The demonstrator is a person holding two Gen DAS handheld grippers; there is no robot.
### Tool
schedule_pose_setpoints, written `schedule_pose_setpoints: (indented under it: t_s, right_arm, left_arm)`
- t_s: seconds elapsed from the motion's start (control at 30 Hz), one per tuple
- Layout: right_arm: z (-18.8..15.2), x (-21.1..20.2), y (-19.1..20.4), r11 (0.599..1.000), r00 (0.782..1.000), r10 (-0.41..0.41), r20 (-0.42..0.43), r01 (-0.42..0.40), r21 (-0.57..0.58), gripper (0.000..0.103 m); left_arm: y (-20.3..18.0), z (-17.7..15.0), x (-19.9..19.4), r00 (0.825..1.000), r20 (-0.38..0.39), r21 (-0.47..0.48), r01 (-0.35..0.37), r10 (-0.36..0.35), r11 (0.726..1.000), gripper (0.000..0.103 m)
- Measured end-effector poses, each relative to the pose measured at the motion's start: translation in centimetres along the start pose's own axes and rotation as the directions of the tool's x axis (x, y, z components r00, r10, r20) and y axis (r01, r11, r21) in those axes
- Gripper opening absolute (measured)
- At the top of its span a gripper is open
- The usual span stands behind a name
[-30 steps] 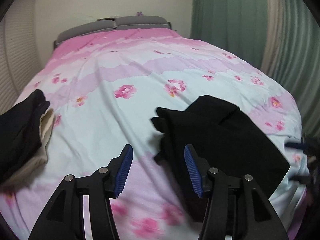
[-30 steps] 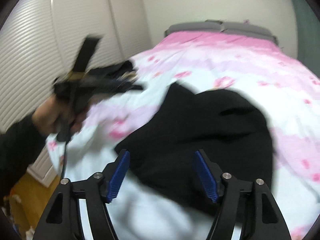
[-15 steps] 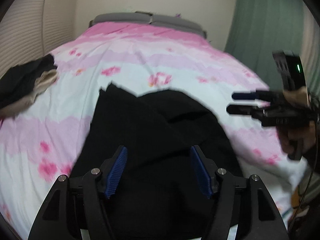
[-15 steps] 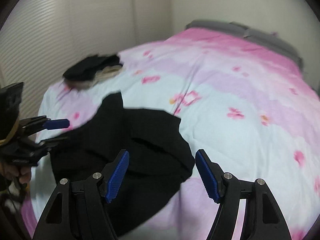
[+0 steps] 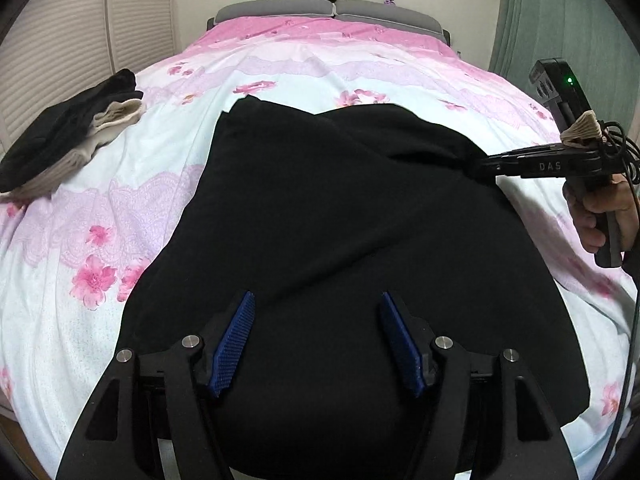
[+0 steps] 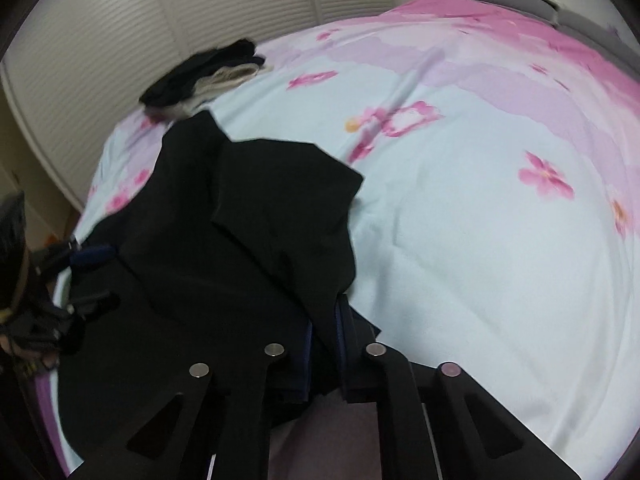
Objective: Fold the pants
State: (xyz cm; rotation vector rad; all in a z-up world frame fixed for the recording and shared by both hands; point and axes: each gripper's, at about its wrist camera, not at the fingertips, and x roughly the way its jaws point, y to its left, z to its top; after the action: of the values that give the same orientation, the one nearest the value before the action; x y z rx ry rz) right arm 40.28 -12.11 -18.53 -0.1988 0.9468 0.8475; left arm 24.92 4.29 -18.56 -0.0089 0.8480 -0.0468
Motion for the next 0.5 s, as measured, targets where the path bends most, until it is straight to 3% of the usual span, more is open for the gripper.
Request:
schedule_pose_setpoints:
  t_s: [0.27, 0.33, 0.4, 0.5]
  right_arm:
    - [-1.4, -0.9, -1.7, 0.992, 1.000, -0.022, -0.004, 0.022, 0.126, 0.008]
    - [-1.3, -2.0, -1.4, 0.991, 1.000, -0.028, 0.010, 0.027, 0.130, 0.016]
    - [-1.4, -3.3, -0.9, 0.991, 0.999, -0.025, 0.026, 0.021, 0.132, 0.035]
    - [-2.2, -5.4, 0.2, 0.991, 0.998, -0.008, 0.063, 0.000, 0.136, 0.045]
  left_arm:
    - [-0.6, -0.1, -3.4, 0.998, 0.055, -0.053, 0.031, -0.029, 0.998, 0.064]
    - [-1.4, -0.4, -5.0, 0.996, 0.084, -0.049, 0.035, -0.030, 0.998, 0.064]
    - [-2.3, -0.8, -6.4, 0.994, 0.096, -0.050, 0.057, -0.052, 0.997, 0.065]
    - [-4.3, -2.1, -8.0, 0.991, 0.083, -0.063, 0.107, -0.102, 0.992, 0.066]
